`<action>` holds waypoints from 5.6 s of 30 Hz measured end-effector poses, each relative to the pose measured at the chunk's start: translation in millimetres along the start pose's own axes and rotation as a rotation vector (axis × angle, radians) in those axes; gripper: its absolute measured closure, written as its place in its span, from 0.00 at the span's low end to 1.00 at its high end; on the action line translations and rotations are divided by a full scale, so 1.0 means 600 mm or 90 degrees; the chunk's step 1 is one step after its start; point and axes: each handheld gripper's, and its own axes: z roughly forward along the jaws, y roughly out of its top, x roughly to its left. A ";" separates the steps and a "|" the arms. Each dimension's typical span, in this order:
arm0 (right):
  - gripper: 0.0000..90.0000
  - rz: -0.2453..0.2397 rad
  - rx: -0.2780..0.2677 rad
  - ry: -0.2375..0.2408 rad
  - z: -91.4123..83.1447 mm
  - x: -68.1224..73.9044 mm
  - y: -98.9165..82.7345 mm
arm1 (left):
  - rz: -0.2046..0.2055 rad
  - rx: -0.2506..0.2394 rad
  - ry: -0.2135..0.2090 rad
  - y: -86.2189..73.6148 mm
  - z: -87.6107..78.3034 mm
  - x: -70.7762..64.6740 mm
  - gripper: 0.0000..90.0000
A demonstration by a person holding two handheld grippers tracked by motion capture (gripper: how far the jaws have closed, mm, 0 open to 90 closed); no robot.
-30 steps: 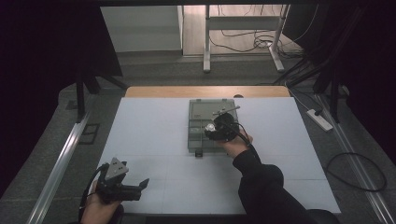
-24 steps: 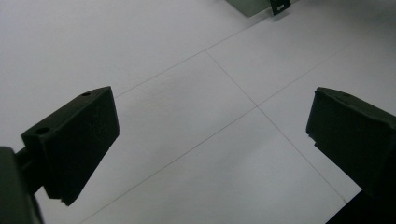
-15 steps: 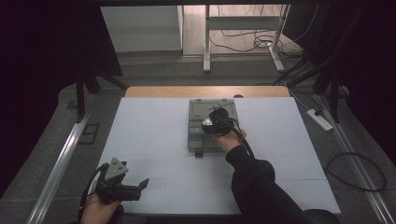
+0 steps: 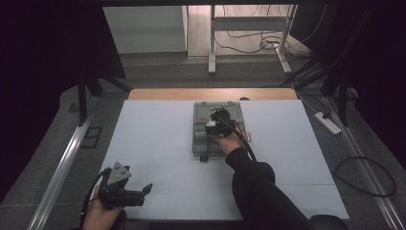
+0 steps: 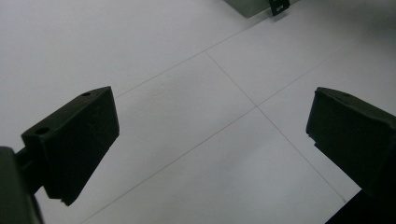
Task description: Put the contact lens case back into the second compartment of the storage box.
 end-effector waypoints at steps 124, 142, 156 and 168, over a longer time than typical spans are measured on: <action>0.01 -0.161 -0.002 0.165 -0.196 -0.058 -0.151 | -0.006 -0.001 0.000 -0.001 -0.002 0.001 0.02; 0.01 -0.141 -0.004 0.152 -0.229 -0.094 -0.190 | -0.007 -0.001 0.000 -0.001 -0.002 0.001 0.02; 0.00 -0.129 0.007 0.141 -0.252 -0.111 -0.217 | -0.009 -0.002 0.000 -0.001 -0.002 0.001 0.02; 0.00 -0.116 0.006 0.125 -0.270 -0.129 -0.238 | -0.009 -0.002 0.000 -0.002 -0.003 0.001 0.02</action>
